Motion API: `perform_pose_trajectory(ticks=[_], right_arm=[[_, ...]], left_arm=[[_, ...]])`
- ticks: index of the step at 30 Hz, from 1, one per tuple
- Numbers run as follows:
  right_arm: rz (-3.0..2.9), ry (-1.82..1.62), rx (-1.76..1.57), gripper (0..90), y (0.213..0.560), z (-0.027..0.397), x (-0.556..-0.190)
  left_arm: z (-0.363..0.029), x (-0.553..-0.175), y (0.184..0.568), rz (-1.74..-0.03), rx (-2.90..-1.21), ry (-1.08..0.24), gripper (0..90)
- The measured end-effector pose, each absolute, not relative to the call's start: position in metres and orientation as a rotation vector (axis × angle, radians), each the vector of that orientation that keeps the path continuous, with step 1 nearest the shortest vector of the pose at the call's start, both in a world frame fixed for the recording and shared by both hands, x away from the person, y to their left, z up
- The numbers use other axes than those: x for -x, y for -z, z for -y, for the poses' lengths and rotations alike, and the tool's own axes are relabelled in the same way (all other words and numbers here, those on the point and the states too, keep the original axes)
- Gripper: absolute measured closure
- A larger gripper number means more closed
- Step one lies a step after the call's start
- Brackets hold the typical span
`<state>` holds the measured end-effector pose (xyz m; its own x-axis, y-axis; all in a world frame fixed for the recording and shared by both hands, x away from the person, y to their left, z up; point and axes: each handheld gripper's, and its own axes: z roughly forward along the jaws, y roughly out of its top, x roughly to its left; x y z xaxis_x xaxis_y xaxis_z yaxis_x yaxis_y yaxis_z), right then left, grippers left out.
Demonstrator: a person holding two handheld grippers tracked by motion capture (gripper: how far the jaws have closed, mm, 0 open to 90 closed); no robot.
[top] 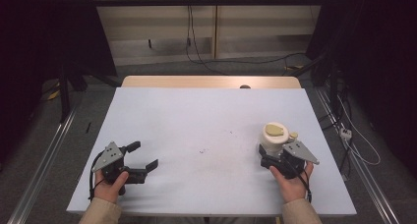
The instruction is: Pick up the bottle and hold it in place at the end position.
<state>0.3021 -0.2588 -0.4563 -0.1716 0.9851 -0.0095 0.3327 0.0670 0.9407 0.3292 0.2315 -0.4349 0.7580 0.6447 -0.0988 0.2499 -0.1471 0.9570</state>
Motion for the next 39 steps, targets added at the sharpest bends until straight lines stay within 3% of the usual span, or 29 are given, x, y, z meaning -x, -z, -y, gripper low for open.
perform_pose_trajectory(ticks=[14,16,39], right_arm=[[-1.598,-1.065,-1.389,0.6,0.457,0.253,-0.314],[-1.599,-1.069,-1.389,3.8,0.457,0.253,-0.315],[-1.578,-1.104,-1.399,5.4,0.457,0.254,-0.315]], left_arm=[[-0.229,-0.331,0.436,-0.705,-1.724,-0.392,4.0],[-0.229,-0.331,0.436,-0.705,-1.723,-0.391,4.0],[-0.229,-0.331,0.436,-0.707,-1.725,-0.392,4.2]])
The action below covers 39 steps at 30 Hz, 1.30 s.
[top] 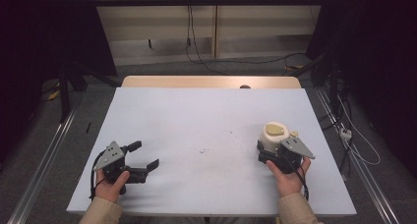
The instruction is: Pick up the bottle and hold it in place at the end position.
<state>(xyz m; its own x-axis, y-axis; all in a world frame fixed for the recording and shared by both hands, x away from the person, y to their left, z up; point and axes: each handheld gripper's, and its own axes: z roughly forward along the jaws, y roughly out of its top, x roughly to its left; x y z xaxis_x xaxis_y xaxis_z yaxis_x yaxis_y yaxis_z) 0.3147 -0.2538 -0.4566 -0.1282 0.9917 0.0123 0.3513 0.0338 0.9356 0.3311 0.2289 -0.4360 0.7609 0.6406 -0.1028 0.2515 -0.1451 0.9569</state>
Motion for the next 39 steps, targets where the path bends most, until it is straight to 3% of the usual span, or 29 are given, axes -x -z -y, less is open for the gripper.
perform_pose_trajectory(ticks=[39], right_arm=[[-1.634,-1.244,-1.277,5.6,0.439,0.24,-0.323]], left_arm=[[-0.23,-0.331,0.435,-0.709,-1.714,-0.41,4.3]])
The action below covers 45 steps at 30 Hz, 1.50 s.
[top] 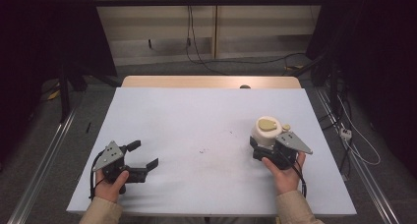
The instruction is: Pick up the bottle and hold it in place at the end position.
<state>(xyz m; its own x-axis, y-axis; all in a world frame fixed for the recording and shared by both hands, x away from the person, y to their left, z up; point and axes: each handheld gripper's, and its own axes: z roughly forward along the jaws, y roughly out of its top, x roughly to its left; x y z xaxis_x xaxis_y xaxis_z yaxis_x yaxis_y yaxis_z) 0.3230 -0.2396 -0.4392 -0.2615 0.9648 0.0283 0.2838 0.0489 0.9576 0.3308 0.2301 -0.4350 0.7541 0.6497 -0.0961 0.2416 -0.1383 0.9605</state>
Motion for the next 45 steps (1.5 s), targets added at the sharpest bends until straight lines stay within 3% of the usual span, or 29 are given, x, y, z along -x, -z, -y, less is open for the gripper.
perform_pose_trajectory(ticks=[45], right_arm=[[-1.759,-1.278,-1.214,5.6,0.436,0.177,-0.368]], left_arm=[[-0.232,-0.33,0.435,-0.696,-1.711,-0.397,4.2]])
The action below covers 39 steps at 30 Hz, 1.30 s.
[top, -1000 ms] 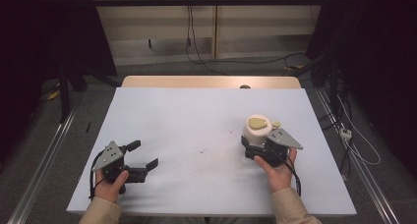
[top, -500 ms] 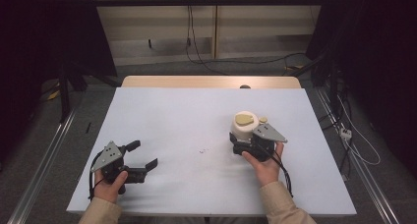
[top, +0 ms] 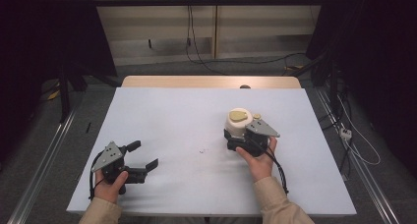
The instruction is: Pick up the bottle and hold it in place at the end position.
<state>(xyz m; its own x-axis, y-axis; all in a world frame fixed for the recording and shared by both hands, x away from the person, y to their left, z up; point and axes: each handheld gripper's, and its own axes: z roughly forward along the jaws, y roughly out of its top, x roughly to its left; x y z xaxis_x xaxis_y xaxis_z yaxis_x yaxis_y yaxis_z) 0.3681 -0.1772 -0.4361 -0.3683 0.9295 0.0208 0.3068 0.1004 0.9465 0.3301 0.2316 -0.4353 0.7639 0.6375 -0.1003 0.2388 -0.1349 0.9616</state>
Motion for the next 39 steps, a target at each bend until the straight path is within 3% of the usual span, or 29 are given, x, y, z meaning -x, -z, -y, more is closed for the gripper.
perform_pose_trajectory(ticks=[39], right_arm=[[-1.802,-1.262,-1.196,5.6,0.441,0.147,-0.401]], left_arm=[[-0.231,-0.33,0.436,-0.697,-1.707,-0.387,4.2]])
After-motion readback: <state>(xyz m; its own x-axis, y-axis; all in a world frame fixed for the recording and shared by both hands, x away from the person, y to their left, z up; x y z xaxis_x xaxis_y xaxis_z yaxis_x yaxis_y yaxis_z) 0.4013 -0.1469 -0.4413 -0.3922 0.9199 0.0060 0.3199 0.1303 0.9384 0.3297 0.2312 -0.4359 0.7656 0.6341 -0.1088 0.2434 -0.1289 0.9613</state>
